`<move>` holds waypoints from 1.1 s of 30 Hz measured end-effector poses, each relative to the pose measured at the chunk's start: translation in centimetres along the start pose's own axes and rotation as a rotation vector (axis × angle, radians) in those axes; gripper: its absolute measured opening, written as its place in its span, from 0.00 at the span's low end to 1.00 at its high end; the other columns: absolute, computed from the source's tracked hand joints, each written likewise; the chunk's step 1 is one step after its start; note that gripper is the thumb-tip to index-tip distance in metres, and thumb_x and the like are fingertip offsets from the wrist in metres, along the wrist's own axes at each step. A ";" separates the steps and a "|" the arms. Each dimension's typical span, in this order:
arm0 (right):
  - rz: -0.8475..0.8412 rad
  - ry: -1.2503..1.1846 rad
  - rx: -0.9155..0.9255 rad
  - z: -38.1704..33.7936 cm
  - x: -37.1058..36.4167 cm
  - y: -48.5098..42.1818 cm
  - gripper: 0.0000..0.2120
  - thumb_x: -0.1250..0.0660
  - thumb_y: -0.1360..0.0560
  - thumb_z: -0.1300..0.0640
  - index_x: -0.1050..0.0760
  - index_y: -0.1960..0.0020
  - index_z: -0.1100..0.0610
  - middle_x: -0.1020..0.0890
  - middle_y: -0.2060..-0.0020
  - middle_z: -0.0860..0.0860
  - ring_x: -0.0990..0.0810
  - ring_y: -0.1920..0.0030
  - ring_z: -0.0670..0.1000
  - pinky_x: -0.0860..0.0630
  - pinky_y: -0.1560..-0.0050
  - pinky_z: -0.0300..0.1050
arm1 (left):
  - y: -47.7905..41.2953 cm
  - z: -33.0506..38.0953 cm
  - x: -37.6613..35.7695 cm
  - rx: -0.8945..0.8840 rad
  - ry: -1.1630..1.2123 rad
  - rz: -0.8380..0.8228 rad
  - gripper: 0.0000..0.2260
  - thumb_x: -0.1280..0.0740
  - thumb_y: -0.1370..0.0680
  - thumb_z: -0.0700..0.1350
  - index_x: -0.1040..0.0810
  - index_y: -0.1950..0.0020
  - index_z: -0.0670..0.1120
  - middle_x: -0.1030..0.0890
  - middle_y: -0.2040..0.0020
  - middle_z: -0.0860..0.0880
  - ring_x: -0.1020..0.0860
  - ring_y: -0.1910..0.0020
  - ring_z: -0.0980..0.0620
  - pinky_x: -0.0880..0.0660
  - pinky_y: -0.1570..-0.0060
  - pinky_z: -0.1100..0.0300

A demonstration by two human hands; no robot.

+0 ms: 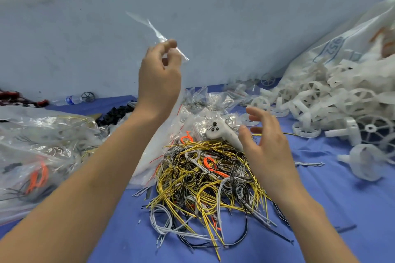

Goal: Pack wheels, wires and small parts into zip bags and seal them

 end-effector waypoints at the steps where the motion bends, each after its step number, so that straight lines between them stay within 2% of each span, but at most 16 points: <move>1: -0.007 -0.063 -0.027 0.0 0.1 0.1 0.14 0.38 0.19 0.47 0.32 0.34 0.40 0.26 0.41 0.40 0.23 0.47 0.37 0.29 0.54 0.32 | 0.3 1.5 0.0 -0.031 0.045 -0.004 0.12 0.41 0.17 0.47 0.21 0.38 0.46 0.19 0.49 0.53 0.24 0.56 0.62 0.22 0.52 0.64; 4: -0.030 -0.339 -0.199 0.5 0.3 0.2 0.11 0.39 0.19 0.44 0.30 0.37 0.38 0.23 0.43 0.37 0.21 0.49 0.34 0.26 0.54 0.30 | 1.1 4.7 -0.4 -0.043 0.198 -0.074 0.10 0.38 0.17 0.43 0.19 0.42 0.46 0.17 0.55 0.55 0.20 0.57 0.57 0.21 0.56 0.62; 7: -0.074 -0.648 -0.535 1.4 0.1 0.3 0.08 0.42 0.18 0.41 0.27 0.44 0.42 0.20 0.43 0.45 0.17 0.49 0.45 0.21 0.47 0.46 | 1.9 6.8 -0.6 -0.013 0.408 -0.108 0.08 0.36 0.18 0.40 0.19 0.42 0.45 0.17 0.57 0.54 0.19 0.58 0.55 0.23 0.58 0.62; 9: -0.115 -0.868 -0.708 1.9 0.1 0.6 0.14 0.42 0.19 0.38 0.26 0.44 0.46 0.19 0.43 0.52 0.15 0.48 0.53 0.19 0.48 0.53 | 2.6 7.7 -0.8 0.002 0.536 -0.125 0.08 0.35 0.19 0.39 0.21 0.42 0.46 0.17 0.58 0.54 0.20 0.58 0.55 0.24 0.58 0.62; 12: -0.184 -1.179 -0.870 2.4 0.3 1.1 0.26 0.42 0.21 0.35 0.27 0.36 0.56 0.18 0.43 0.60 0.14 0.49 0.59 0.17 0.55 0.56 | 4.1 8.4 -1.3 -0.002 0.659 -0.162 0.09 0.35 0.19 0.38 0.23 0.41 0.49 0.17 0.58 0.55 0.21 0.56 0.56 0.24 0.58 0.62; 14: -0.232 -1.355 -0.915 2.4 0.4 1.3 0.29 0.41 0.21 0.36 0.28 0.35 0.59 0.17 0.44 0.62 0.15 0.47 0.61 0.17 0.56 0.56 | 5.1 8.2 -1.8 -0.011 0.719 -0.182 0.10 0.36 0.19 0.38 0.23 0.41 0.50 0.18 0.58 0.54 0.22 0.56 0.56 0.24 0.58 0.61; 16: -0.228 -1.502 -0.882 2.4 0.8 0.9 0.28 0.40 0.20 0.38 0.27 0.36 0.62 0.17 0.44 0.62 0.15 0.47 0.59 0.17 0.57 0.52 | 6.1 7.6 -2.1 -0.017 0.750 -0.205 0.10 0.35 0.20 0.38 0.22 0.41 0.51 0.18 0.58 0.53 0.22 0.55 0.55 0.24 0.59 0.61; 20: -0.068 -1.616 -0.753 3.4 3.1 -0.5 0.20 0.36 0.21 0.48 0.24 0.37 0.62 0.16 0.47 0.60 0.15 0.52 0.55 0.17 0.59 0.44 | 8.5 4.4 -2.6 0.047 0.760 -0.283 0.10 0.32 0.23 0.43 0.19 0.43 0.53 0.18 0.57 0.50 0.21 0.56 0.54 0.24 0.59 0.61; 23: 0.088 -1.507 -0.663 5.0 5.1 -1.1 0.12 0.36 0.21 0.55 0.22 0.41 0.59 0.15 0.45 0.57 0.14 0.51 0.52 0.18 0.57 0.42 | 10.7 0.9 -2.8 0.149 0.627 -0.330 0.10 0.31 0.24 0.45 0.18 0.44 0.54 0.18 0.59 0.50 0.21 0.58 0.54 0.23 0.59 0.62; 27: 0.298 -1.142 -0.659 7.5 7.7 -1.3 0.08 0.38 0.20 0.59 0.23 0.44 0.51 0.15 0.52 0.48 0.17 0.54 0.48 0.19 0.60 0.39 | 14.8 -3.6 -3.5 0.346 0.424 -0.444 0.11 0.30 0.27 0.47 0.18 0.45 0.57 0.19 0.61 0.50 0.23 0.64 0.54 0.24 0.62 0.64; 28: 0.359 -0.965 -0.656 8.1 8.6 -1.1 0.09 0.38 0.20 0.60 0.22 0.45 0.51 0.15 0.51 0.47 0.17 0.54 0.46 0.20 0.60 0.38 | 15.8 -4.3 -3.8 0.385 0.408 -0.479 0.11 0.30 0.26 0.46 0.18 0.46 0.58 0.20 0.62 0.51 0.24 0.65 0.55 0.24 0.63 0.65; 30: 0.506 -0.460 -0.611 9.0 10.7 -0.5 0.09 0.38 0.21 0.60 0.22 0.48 0.50 0.16 0.48 0.50 0.19 0.52 0.48 0.22 0.53 0.43 | 17.7 -5.0 -4.5 0.410 0.344 -0.563 0.12 0.30 0.23 0.43 0.20 0.47 0.61 0.20 0.62 0.53 0.25 0.65 0.56 0.26 0.65 0.64; 32: 0.572 0.059 -0.434 8.0 11.9 -0.2 0.09 0.39 0.22 0.59 0.24 0.48 0.48 0.18 0.47 0.51 0.22 0.49 0.51 0.26 0.48 0.49 | 19.3 -5.4 -5.3 0.391 0.269 -0.620 0.13 0.31 0.22 0.43 0.22 0.47 0.64 0.20 0.62 0.56 0.27 0.66 0.59 0.29 0.65 0.65; 33: 0.544 0.192 -0.315 7.0 11.7 -0.2 0.09 0.39 0.22 0.59 0.24 0.47 0.48 0.18 0.48 0.50 0.22 0.49 0.51 0.27 0.47 0.49 | 20.1 -5.4 -5.6 0.382 0.240 -0.635 0.14 0.31 0.22 0.43 0.23 0.48 0.64 0.21 0.63 0.57 0.27 0.67 0.60 0.30 0.65 0.66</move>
Point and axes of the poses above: each hand's wrist, its own y-axis away from the middle knuckle, its own x-axis out of the back of the hand, z = x × y, the point moved 5 cm from there along -y, towards the middle knuckle
